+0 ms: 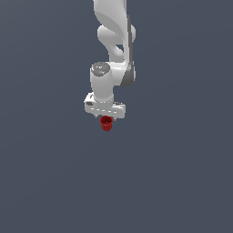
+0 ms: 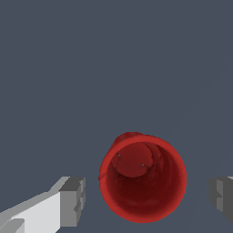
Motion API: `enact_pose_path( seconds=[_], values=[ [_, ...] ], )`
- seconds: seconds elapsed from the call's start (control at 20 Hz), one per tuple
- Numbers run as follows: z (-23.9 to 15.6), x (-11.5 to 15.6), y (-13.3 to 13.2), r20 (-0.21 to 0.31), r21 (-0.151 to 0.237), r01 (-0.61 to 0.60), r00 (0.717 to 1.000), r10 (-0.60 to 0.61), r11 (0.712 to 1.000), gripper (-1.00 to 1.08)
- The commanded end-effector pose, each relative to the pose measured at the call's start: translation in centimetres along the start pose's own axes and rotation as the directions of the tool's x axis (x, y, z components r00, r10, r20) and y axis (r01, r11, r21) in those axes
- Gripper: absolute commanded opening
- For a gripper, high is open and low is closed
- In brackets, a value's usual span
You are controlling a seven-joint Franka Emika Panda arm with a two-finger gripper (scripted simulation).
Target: Pick up the object and move it to a goal position.
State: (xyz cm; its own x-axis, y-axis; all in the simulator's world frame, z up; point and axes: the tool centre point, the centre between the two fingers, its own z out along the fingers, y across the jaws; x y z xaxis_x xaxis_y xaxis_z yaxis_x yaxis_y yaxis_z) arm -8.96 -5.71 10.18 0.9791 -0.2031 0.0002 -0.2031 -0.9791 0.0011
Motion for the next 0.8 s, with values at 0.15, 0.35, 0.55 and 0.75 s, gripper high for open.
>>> enact_pose_path(
  seconds=[0.15,0.35,0.55,0.75],
  values=[
    [0.4,-0.7,0.3,0.000,0.001,-0.016,1.000,0.016,1.000,1.00],
    [0.7,-0.6,0.2,0.001,0.001,-0.013,1.000,0.013,1.000,1.00],
    [1.9,-0.6,0.2,0.001,0.001,-0.014,1.000,0.014,1.000,1.00],
    [3.8,-0.7,0.2,0.000,0.001,-0.015,1.000,0.015,1.000,1.00]
  ],
)
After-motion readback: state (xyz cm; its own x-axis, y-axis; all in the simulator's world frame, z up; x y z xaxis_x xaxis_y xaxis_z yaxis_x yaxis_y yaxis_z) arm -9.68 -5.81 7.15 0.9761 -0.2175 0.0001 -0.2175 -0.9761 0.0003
